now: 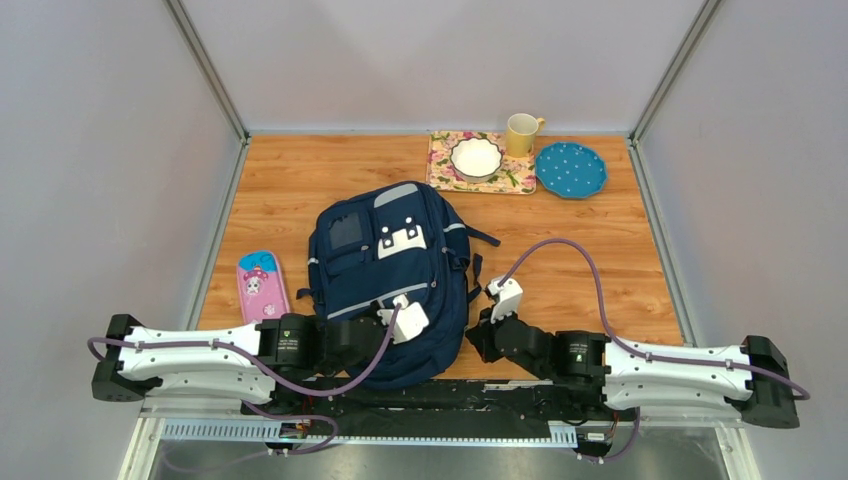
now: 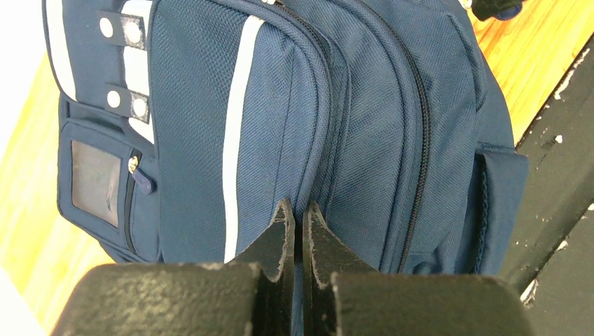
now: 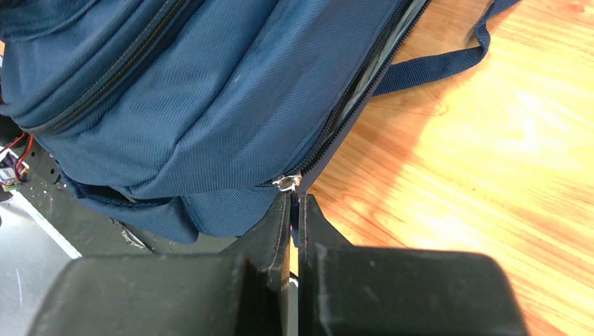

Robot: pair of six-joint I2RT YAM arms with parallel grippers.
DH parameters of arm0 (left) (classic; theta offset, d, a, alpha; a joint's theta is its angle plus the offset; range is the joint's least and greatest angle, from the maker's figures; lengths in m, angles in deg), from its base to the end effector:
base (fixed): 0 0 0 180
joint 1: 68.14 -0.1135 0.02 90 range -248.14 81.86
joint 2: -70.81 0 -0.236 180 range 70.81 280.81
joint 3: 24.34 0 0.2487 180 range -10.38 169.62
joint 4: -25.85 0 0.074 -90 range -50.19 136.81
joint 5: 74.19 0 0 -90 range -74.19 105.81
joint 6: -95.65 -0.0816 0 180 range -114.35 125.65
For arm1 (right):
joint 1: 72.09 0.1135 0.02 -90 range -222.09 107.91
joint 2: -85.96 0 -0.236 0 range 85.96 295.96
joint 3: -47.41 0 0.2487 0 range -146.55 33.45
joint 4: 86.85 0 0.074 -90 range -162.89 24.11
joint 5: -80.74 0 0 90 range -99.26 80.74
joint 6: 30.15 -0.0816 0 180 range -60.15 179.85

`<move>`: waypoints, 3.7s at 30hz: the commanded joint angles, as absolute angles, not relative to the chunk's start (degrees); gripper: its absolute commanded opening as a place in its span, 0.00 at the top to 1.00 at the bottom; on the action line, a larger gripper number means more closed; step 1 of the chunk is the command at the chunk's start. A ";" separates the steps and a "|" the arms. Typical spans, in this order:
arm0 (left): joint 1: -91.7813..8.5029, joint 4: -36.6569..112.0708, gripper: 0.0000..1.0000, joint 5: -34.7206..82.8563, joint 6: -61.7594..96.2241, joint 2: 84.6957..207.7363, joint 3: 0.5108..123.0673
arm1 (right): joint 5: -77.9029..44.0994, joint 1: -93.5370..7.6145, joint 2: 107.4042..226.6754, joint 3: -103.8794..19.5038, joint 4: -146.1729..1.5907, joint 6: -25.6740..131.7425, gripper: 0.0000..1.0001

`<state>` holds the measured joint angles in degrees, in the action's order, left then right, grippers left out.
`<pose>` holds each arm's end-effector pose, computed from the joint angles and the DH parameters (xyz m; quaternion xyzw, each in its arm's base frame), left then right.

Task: Pack the student bag
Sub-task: Zip the student bag at the center of the board.

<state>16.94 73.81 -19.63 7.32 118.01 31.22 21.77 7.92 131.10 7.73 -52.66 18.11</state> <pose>0.0655 -0.2091 0.2333 0.4767 0.7297 -0.0784 0.4839 0.0782 0.2014 0.1653 -0.1783 0.8612 0.2402 0.4110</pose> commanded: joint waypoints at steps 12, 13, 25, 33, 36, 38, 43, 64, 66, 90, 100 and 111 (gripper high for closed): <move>16.50 80.93 1.00 -14.25 3.02 115.98 31.28 | 8.05 -0.54 131.56 7.35 -59.18 36.02 1.00; 16.50 81.55 1.00 -13.82 2.32 115.99 31.54 | 8.75 -0.63 132.18 6.91 -59.09 36.47 1.00; 16.50 87.18 1.00 -10.64 -0.15 113.18 31.02 | 10.00 -2.82 131.49 8.92 -65.41 44.64 1.00; 16.50 79.99 1.00 -12.84 -3.92 103.07 26.36 | 2.71 -3.89 133.77 7.07 -66.90 51.32 1.00; 16.50 75.51 1.00 -12.06 -5.94 99.82 23.91 | -3.00 -3.80 133.68 8.40 -69.98 51.07 1.00; 16.50 72.18 1.00 -11.88 -6.30 98.85 23.11 | -4.42 -3.89 134.03 8.13 -70.25 49.40 1.00; 16.50 66.80 0.76 -12.76 -6.74 101.47 22.67 | -8.20 -3.80 136.40 8.31 -72.00 46.41 1.00; 16.50 45.80 0.35 -12.40 5.38 116.86 23.19 | -6.80 -3.62 133.16 9.19 -70.52 44.20 1.00; 16.50 43.77 0.35 -14.15 9.40 117.74 23.11 | -6.71 -3.62 132.63 9.28 -70.42 44.03 1.00; 16.50 80.67 0.38 -35.88 43.36 148.94 52.28 | -5.13 -3.53 128.15 8.66 -67.09 44.03 1.00; 16.41 79.71 0.38 -30.78 46.35 145.61 47.63 | -4.78 -3.53 127.88 9.63 -67.79 43.33 1.00; 10.00 77.26 0.56 -25.25 45.65 148.41 46.40 | -4.60 -3.53 128.76 9.45 -68.40 43.33 1.00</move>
